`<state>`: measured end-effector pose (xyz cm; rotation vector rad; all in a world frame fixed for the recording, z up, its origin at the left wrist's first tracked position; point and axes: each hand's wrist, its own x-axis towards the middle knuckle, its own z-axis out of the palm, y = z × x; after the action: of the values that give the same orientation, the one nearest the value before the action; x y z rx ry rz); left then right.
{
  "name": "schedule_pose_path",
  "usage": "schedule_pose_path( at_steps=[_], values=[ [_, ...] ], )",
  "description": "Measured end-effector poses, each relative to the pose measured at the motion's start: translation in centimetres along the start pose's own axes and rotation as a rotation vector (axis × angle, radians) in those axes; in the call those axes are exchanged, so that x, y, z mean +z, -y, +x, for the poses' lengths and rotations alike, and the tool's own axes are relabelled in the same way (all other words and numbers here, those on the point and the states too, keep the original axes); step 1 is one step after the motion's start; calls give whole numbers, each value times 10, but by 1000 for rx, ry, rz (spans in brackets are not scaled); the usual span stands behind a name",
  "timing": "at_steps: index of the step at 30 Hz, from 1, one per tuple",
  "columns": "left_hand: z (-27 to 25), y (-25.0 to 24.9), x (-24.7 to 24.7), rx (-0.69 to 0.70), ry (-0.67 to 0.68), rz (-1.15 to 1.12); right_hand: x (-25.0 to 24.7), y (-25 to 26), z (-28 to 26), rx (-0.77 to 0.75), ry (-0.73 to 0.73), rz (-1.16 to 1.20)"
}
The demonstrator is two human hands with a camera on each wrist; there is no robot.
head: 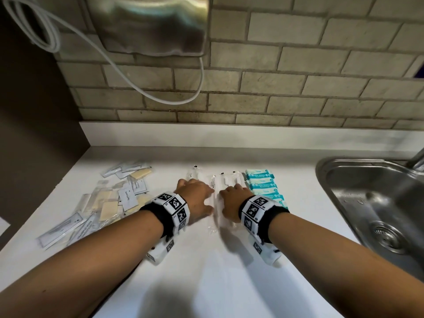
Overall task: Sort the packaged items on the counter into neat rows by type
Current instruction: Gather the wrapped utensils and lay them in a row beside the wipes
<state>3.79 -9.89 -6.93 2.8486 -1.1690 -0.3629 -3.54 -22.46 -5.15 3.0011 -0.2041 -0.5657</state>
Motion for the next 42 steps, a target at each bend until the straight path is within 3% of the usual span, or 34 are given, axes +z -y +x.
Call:
schedule_pose_path(
  at_steps=[3,6,11,19,25,31,34,38,42],
  values=[
    [-2,15,-4,-139,-160,-154,-6,13,4,-14,-83,128],
    [-9,34,-1,-269,-201,-244,-8,26,12,49,-61,240],
    [-19,44,7,-352,-137,-313,-2,38,18,163,-16,324],
    [-12,58,6,-411,-125,-315,-2,33,22,157,-20,249],
    [-11,54,5,-440,-54,-291,-10,32,25,229,-71,508],
    [-11,48,-5,-447,-83,-302,-11,30,20,226,-66,377],
    [-11,49,-8,-469,-150,-423,-10,30,18,203,-62,292],
    [-17,53,-2,-503,-96,-577,-12,28,15,142,-58,135],
    [-23,58,0,-440,-70,-393,-12,28,12,119,-77,103]
  ],
)
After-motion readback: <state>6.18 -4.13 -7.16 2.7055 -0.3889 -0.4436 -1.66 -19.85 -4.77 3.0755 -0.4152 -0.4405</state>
